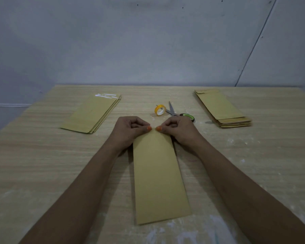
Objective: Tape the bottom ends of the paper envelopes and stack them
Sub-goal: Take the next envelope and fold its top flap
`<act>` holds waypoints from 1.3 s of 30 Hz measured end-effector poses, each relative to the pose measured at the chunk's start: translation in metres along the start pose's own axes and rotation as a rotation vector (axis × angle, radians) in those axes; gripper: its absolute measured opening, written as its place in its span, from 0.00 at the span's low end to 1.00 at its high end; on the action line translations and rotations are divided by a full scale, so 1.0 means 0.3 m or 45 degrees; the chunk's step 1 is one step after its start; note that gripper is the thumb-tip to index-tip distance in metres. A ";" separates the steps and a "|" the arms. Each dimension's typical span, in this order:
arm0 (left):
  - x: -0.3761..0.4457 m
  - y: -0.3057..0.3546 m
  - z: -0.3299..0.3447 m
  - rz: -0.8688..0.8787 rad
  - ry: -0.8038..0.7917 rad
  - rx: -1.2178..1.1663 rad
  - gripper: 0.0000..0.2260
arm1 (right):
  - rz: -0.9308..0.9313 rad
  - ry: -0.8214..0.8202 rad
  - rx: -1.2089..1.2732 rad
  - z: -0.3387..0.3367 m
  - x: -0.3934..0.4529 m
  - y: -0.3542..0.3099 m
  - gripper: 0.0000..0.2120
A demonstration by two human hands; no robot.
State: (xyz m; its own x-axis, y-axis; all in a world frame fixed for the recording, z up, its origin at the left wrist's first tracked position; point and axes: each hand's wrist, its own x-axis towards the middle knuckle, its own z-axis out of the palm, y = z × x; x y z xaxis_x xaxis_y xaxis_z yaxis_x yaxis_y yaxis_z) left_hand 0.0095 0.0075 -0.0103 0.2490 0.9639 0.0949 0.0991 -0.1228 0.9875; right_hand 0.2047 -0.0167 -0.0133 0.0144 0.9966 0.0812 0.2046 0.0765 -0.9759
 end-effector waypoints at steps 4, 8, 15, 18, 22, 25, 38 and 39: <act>0.000 0.001 -0.023 -0.036 -0.075 -0.044 0.05 | 0.057 -0.043 0.106 -0.002 -0.002 -0.006 0.04; 0.001 -0.005 -0.059 -0.091 -0.278 -0.188 0.12 | 0.052 -0.048 0.064 -0.005 -0.002 -0.011 0.04; -0.001 -0.008 -0.032 0.008 -0.184 -0.094 0.09 | 0.023 -0.008 -0.050 0.004 -0.008 -0.012 0.06; -0.004 -0.011 -0.018 0.048 -0.164 -0.061 0.09 | 0.022 0.022 -0.024 0.006 -0.008 -0.019 0.04; -0.002 -0.005 0.007 0.076 -0.120 0.045 0.05 | -0.038 0.030 0.002 0.003 -0.005 -0.024 0.03; 0.011 -0.012 0.006 0.062 -0.065 0.062 0.03 | -0.036 -0.038 0.011 0.000 0.000 -0.024 0.05; 0.021 -0.021 -0.030 0.199 0.049 0.440 0.09 | -0.148 0.275 -0.224 -0.011 0.041 -0.001 0.04; 0.021 -0.024 -0.029 0.260 0.096 0.610 0.09 | -0.236 0.384 -0.351 -0.021 0.056 0.006 0.05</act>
State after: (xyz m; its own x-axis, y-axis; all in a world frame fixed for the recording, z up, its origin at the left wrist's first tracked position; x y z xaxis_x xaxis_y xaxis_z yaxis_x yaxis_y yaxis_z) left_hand 0.0019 0.0165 -0.0156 0.2413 0.9211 0.3055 0.4896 -0.3873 0.7812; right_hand 0.2116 0.0001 -0.0125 0.2296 0.9100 0.3452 0.4832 0.2013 -0.8520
